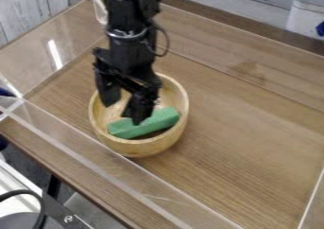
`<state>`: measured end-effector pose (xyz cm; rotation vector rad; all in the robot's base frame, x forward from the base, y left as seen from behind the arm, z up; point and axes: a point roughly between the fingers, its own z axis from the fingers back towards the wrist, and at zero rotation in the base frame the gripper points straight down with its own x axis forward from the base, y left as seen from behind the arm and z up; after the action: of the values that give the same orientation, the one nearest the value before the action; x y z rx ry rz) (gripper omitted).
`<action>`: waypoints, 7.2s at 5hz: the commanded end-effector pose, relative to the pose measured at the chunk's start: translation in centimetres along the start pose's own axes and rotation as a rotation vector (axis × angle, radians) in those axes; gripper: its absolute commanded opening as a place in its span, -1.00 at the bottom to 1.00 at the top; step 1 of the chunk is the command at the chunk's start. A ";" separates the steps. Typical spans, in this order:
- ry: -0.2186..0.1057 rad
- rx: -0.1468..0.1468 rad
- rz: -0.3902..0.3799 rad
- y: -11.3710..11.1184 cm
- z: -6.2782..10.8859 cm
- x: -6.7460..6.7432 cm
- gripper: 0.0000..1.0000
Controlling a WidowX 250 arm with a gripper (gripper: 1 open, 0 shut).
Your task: Remove the green block from inside the brown bowl and put it on the table
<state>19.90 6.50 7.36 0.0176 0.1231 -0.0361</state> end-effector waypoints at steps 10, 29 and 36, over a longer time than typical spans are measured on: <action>-0.043 0.034 -0.110 -0.4 0.3 1.1 1.00; 0.007 0.036 -0.302 0.2 1.2 2.2 -1.00; -0.041 -0.072 -0.357 2.8 3.9 2.8 -1.00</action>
<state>22.36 8.60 9.58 -0.1112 0.1394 -0.3866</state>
